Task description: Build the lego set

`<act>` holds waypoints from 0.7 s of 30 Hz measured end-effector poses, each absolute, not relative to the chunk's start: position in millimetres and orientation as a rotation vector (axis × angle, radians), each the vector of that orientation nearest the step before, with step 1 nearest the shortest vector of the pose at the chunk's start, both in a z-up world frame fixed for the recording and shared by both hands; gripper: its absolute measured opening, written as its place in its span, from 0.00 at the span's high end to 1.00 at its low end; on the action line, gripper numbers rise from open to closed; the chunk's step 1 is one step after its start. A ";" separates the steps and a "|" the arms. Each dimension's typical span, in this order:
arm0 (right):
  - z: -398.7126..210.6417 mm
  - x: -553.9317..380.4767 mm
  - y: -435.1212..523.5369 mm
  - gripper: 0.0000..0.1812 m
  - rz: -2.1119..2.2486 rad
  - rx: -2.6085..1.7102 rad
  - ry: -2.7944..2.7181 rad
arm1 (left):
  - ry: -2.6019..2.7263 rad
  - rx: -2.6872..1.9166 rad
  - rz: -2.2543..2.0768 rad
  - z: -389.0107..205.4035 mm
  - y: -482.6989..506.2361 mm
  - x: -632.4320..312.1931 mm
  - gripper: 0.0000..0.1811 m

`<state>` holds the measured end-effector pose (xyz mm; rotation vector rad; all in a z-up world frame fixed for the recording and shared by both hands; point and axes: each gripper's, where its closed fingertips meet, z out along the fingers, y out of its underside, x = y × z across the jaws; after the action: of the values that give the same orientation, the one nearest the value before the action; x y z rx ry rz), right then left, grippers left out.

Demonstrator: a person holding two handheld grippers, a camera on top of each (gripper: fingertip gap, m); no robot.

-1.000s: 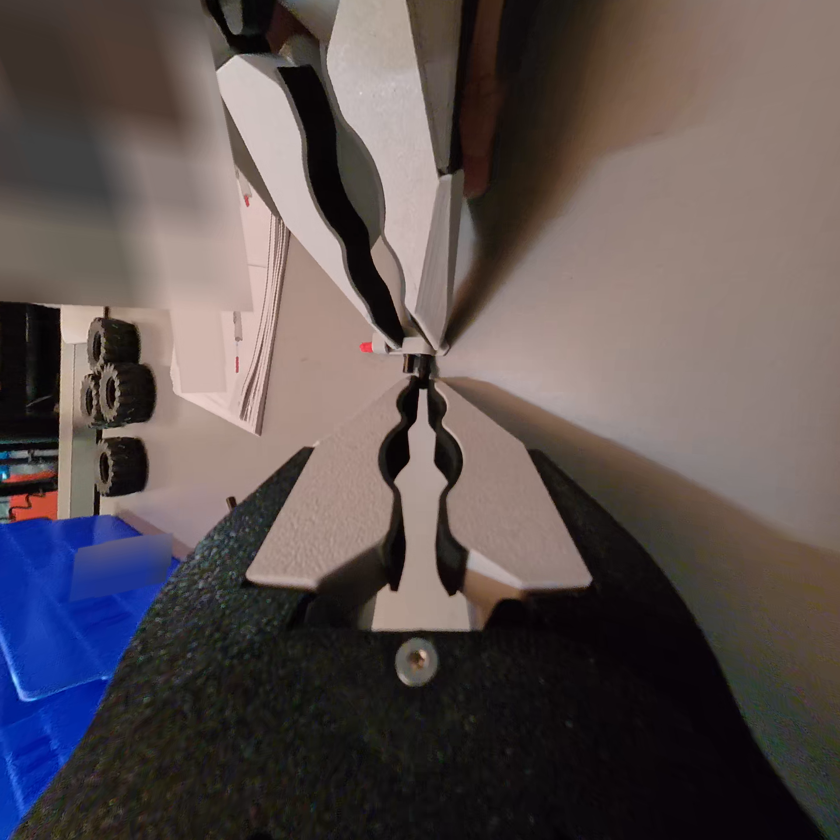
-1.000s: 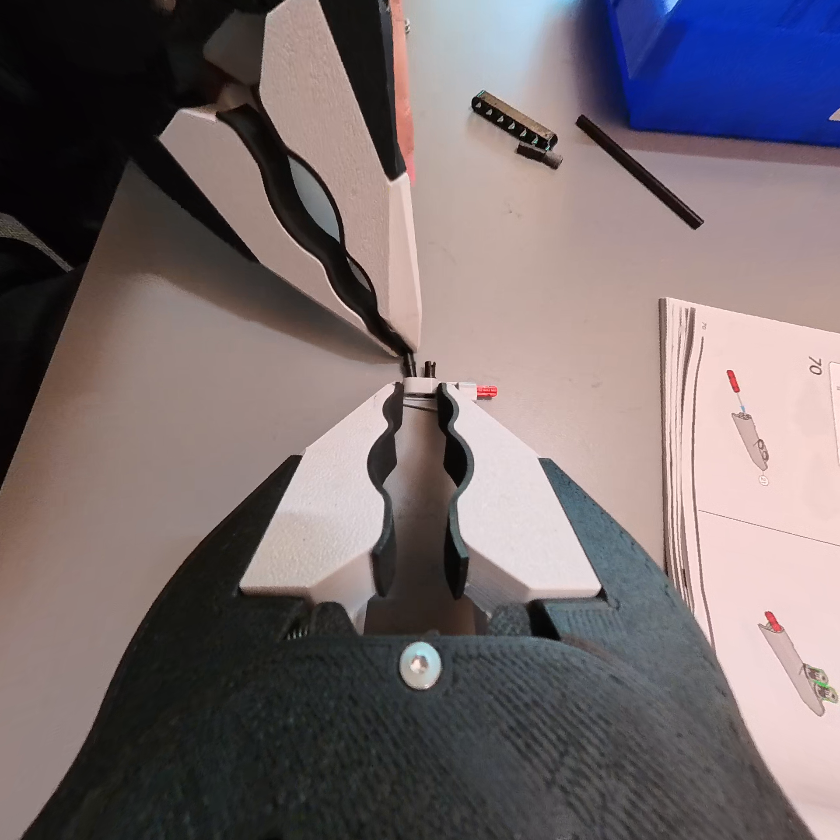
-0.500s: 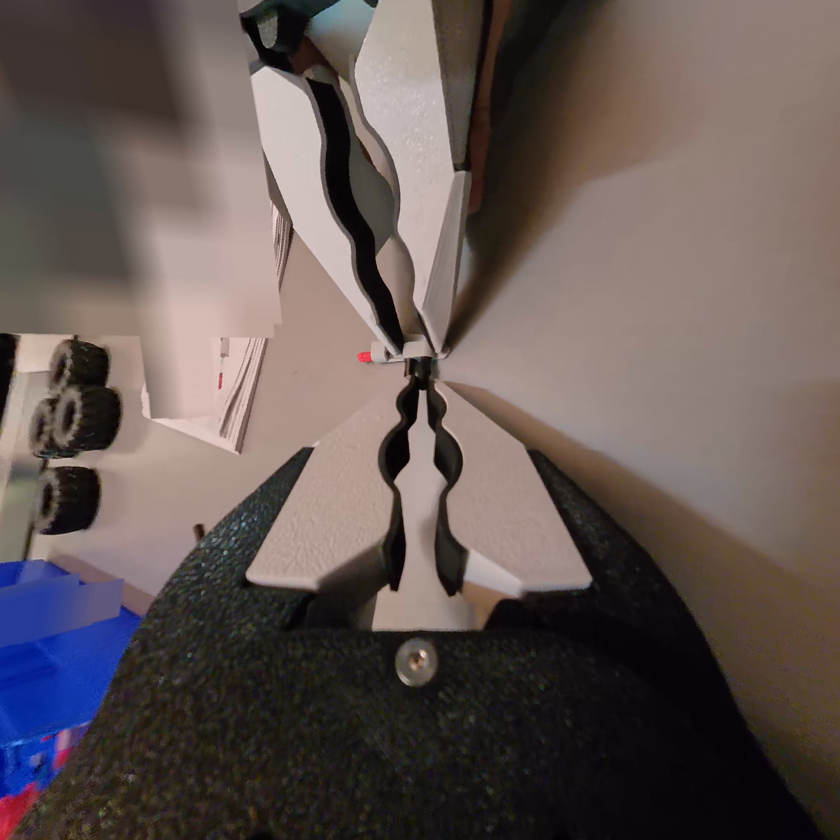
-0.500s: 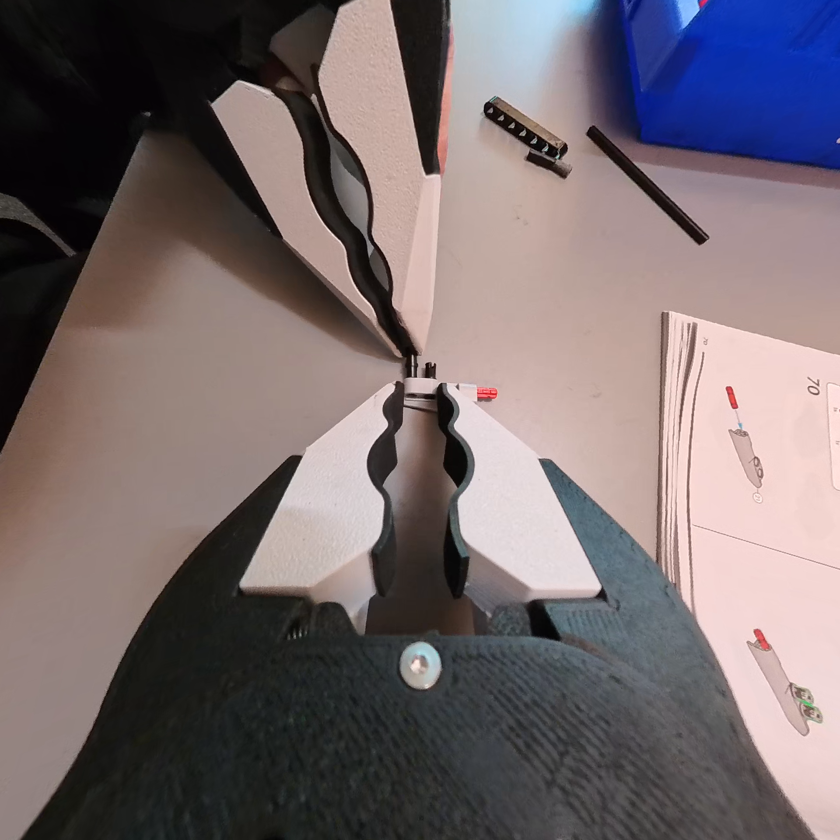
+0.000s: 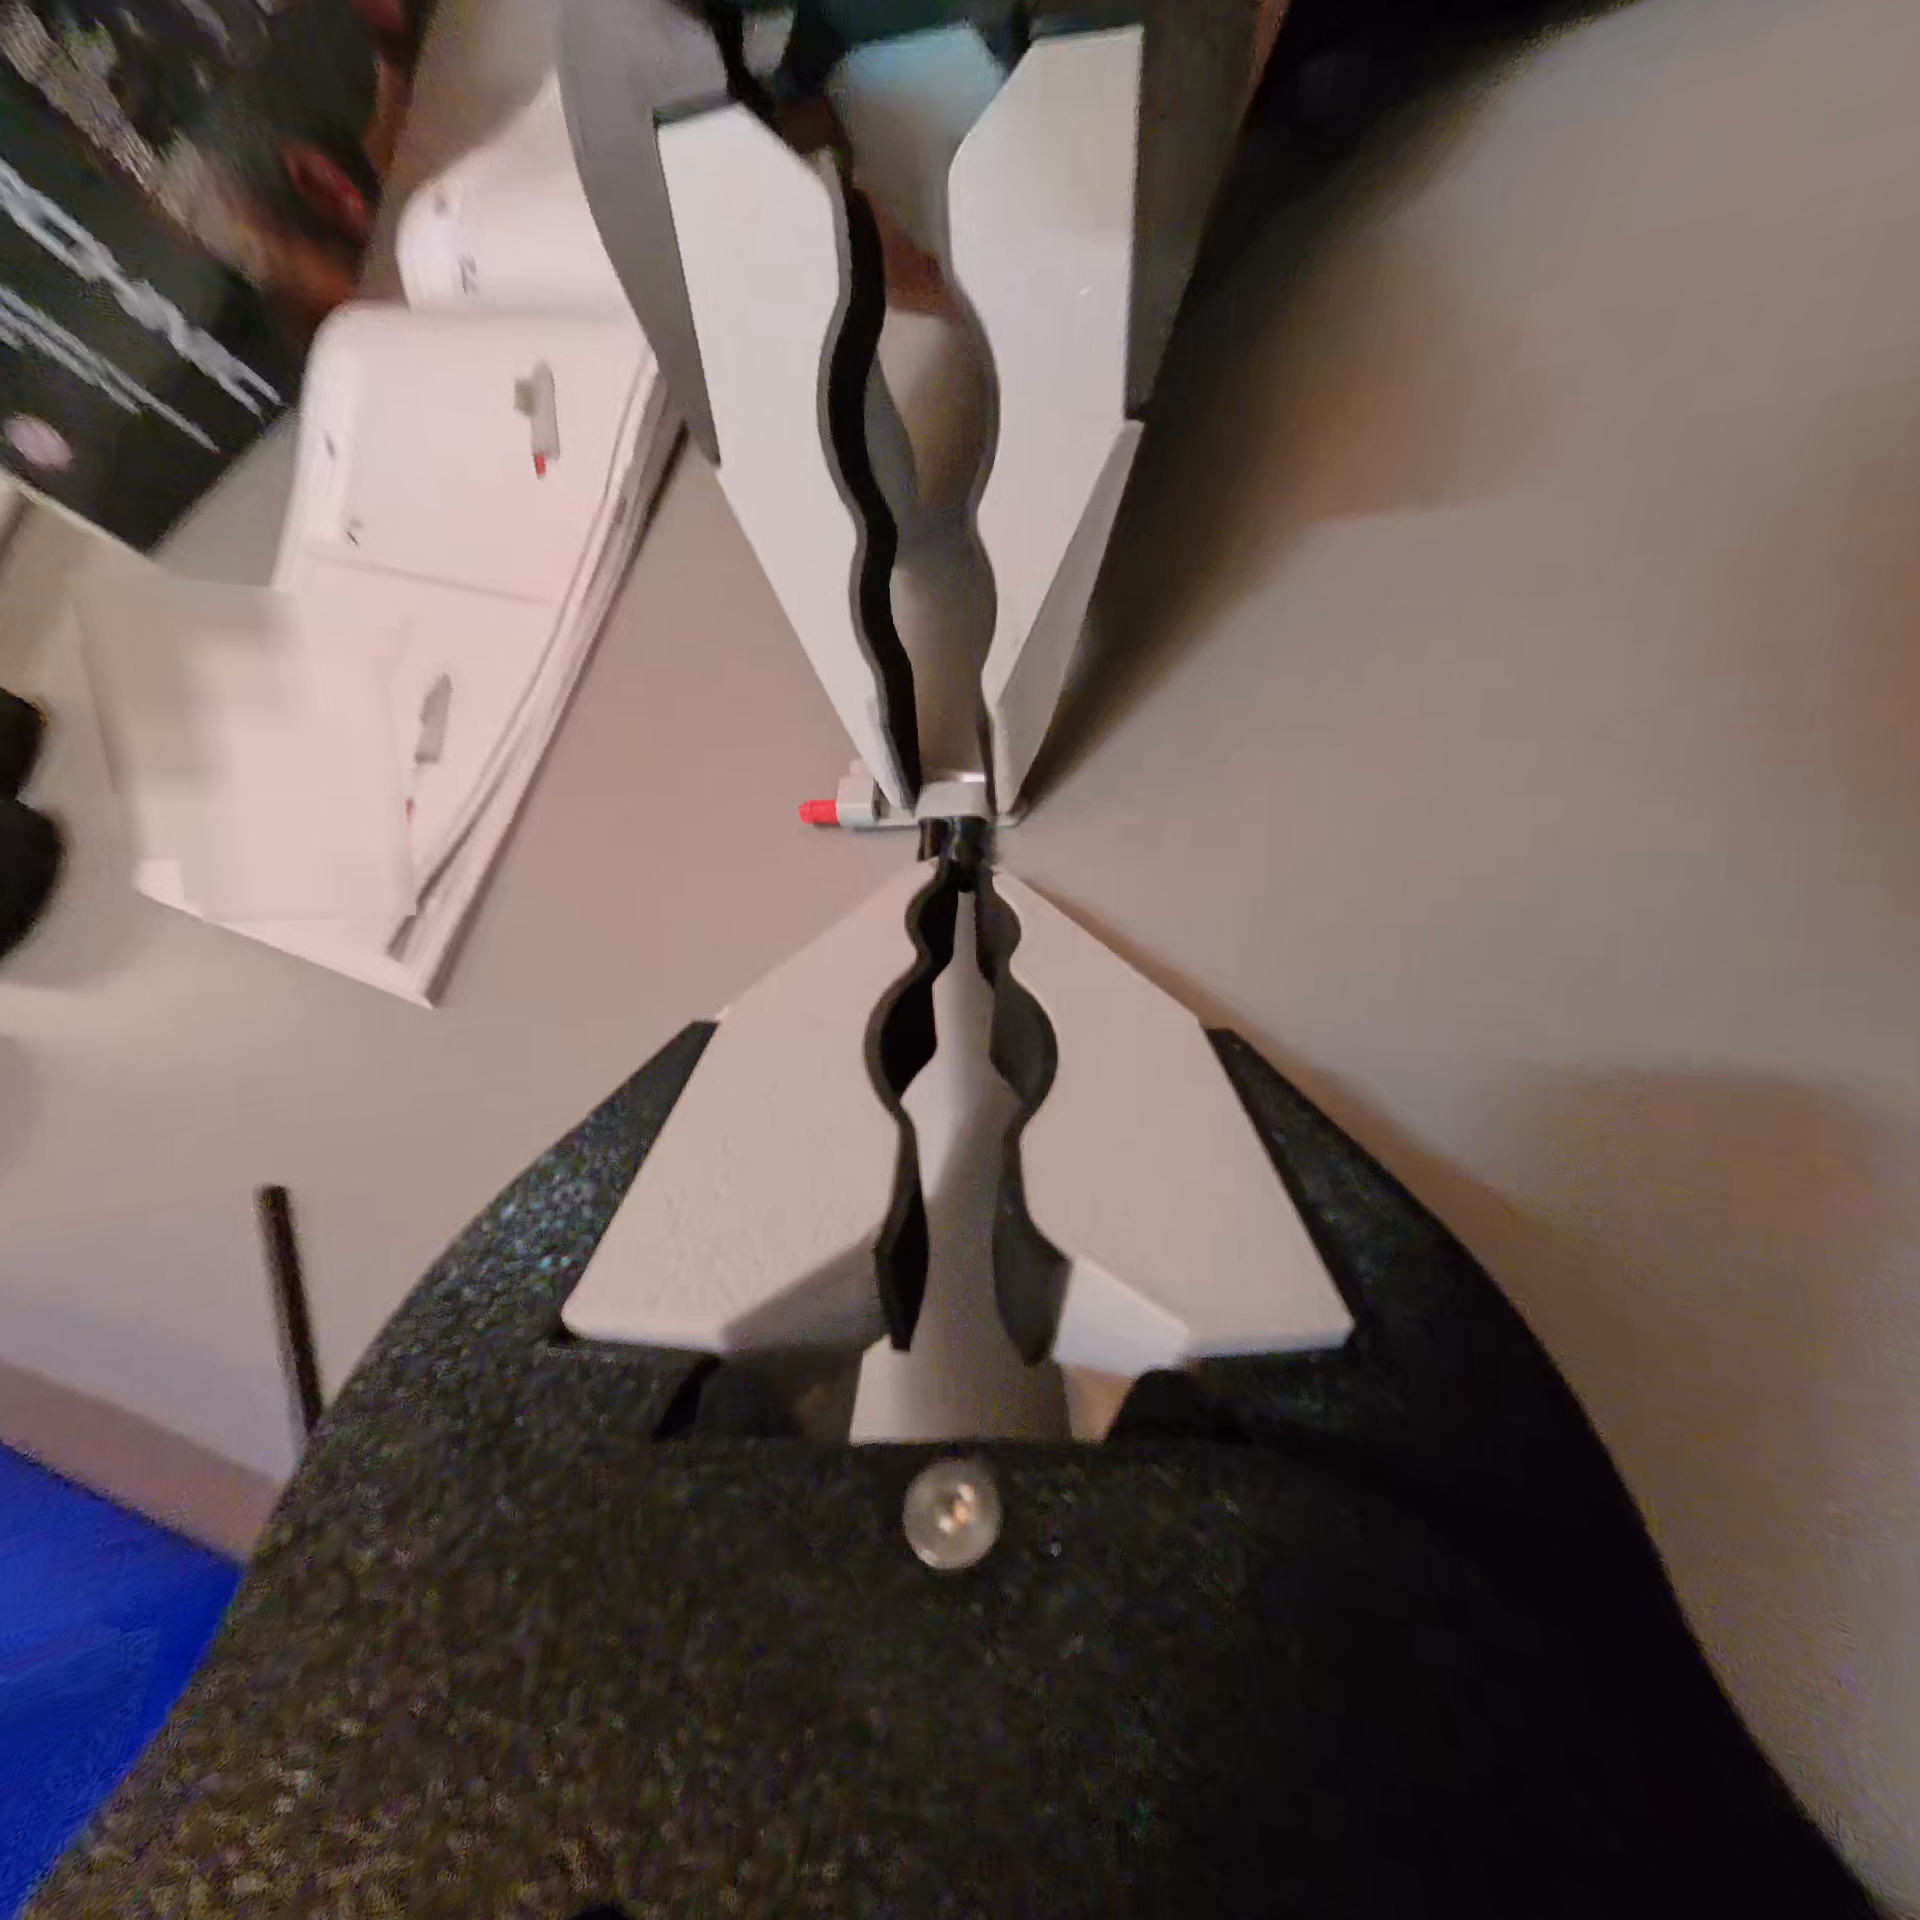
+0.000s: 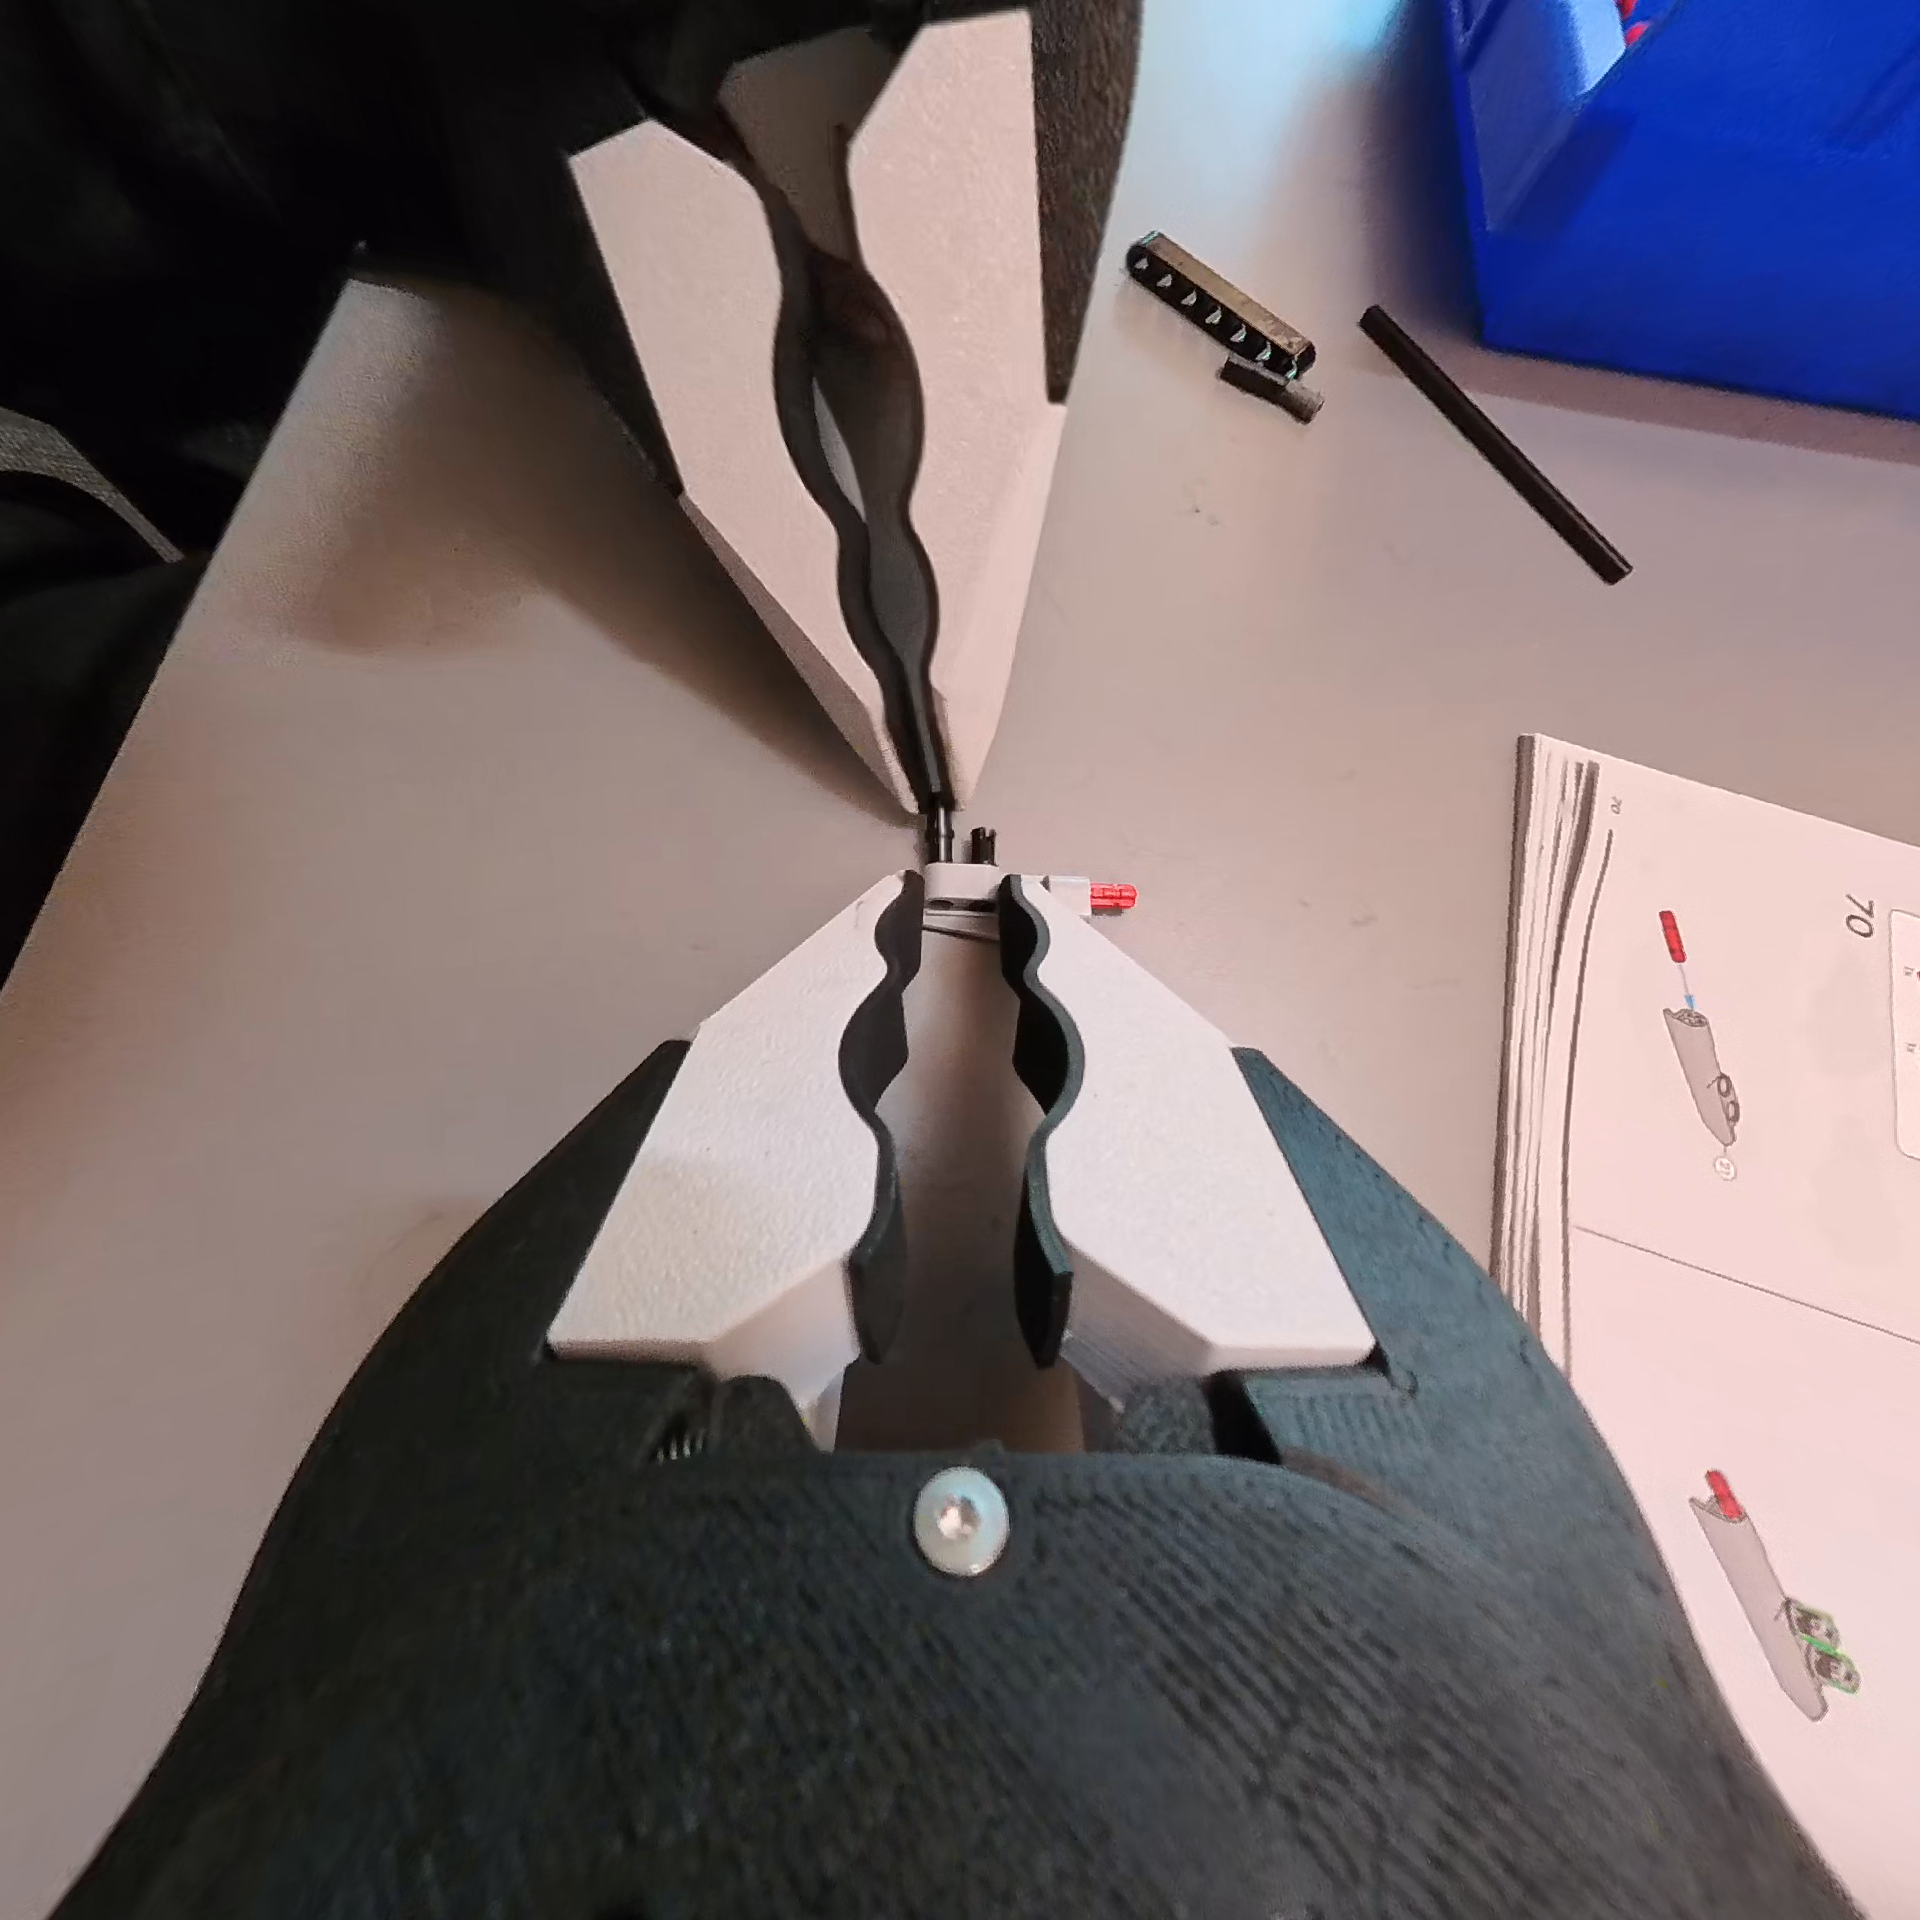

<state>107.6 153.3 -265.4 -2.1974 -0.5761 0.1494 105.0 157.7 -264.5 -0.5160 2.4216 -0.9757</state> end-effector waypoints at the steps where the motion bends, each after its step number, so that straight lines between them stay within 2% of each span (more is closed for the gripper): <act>1: -265.4 107.6 153.3 0.92 0.159 -2.198 -0.578 | 2.451 -0.576 -0.978 -266.7 158.3 104.5 1.00; 7: -265.5 107.5 153.4 0.92 0.174 -2.200 -0.577 | 2.499 -0.687 -1.042 -268.0 158.5 104.1 1.00; 13: -265.5 106.7 153.3 0.92 0.185 -2.198 -0.587 | 2.469 -0.531 -1.037 -264.4 157.8 103.2 1.00; 21: -265.7 106.6 153.3 0.92 0.183 -2.196 -0.594 | 2.512 -0.708 -1.107 -265.4 158.1 102.0 1.00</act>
<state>106.6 153.3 -265.7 -2.1959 -0.5936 0.1834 102.0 158.1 -265.4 -0.7079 2.5118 -1.1069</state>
